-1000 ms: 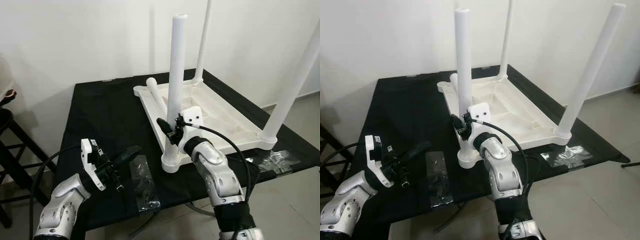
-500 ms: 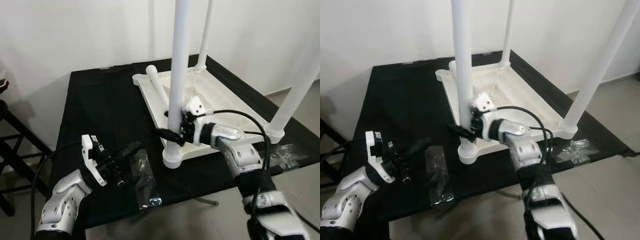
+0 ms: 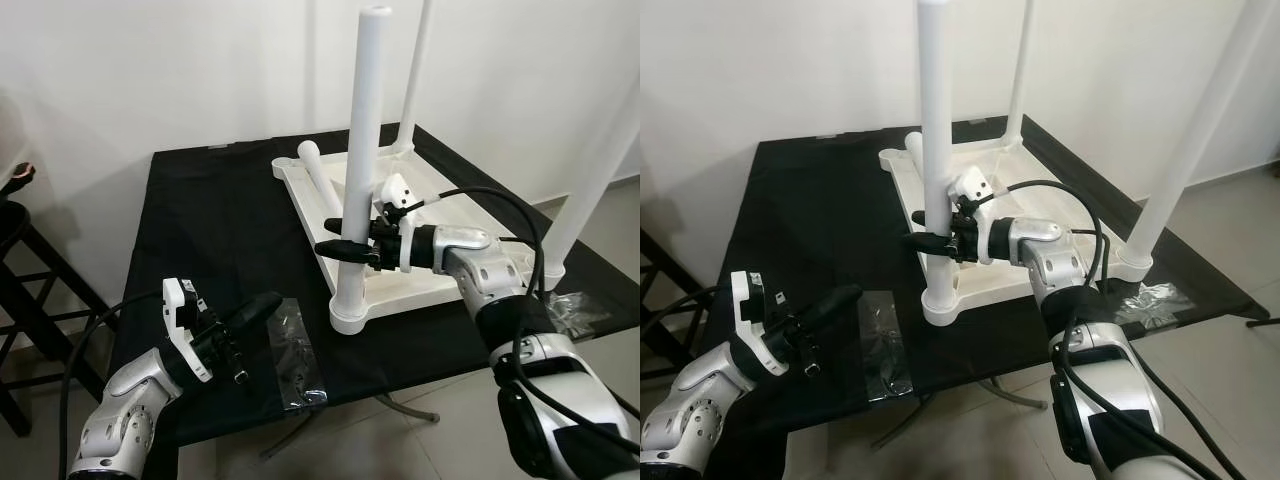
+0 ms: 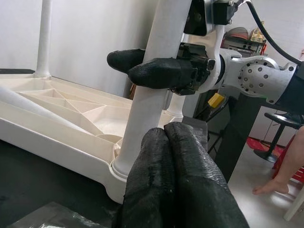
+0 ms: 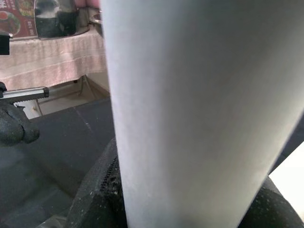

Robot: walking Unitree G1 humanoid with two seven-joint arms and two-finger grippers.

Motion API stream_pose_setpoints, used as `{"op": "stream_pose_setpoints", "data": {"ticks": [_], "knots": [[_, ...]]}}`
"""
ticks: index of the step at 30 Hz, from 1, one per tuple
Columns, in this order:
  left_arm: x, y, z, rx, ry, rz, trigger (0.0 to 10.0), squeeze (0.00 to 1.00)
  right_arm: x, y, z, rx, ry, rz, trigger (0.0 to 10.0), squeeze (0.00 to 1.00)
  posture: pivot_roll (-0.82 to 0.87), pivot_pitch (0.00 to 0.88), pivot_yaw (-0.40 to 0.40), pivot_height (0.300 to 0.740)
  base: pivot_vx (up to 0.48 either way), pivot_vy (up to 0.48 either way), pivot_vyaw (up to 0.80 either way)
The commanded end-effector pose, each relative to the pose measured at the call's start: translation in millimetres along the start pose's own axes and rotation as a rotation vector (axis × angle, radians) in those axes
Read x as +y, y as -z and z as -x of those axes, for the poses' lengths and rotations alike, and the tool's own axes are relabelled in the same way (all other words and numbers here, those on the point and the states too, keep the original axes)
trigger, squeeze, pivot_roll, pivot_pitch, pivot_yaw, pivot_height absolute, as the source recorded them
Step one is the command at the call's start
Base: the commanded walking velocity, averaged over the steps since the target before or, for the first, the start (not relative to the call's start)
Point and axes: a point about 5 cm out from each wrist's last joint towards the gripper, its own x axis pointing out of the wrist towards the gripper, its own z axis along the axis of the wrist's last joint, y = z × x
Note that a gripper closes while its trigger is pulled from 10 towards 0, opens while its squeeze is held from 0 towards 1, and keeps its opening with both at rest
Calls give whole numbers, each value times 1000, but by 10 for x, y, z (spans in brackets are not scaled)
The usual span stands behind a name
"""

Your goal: Building children table

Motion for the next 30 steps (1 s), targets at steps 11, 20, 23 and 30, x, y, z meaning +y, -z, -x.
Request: {"op": "stream_pose_setpoints", "data": {"ticks": [11,20,23,30], "knots": [[5,-23,30,5,-3,-14,10000,0,-17,529,273,102,442,-123,0,0,-27,0,-13,740,0,0,0],[35,-25,27,16,5,-17,10000,0,675,733,-163,33,702,-388,0,0,-51,0,7,740,0,0,0],[38,-24,24,9,1,-15,10000,0,501,694,-86,30,769,-380,0,0,-52,0,6,740,0,0,0],[33,-11,18,13,5,-16,10000,0,526,521,-151,27,778,-365,10000,1000,-45,0,10,740,0,0,0]]}}
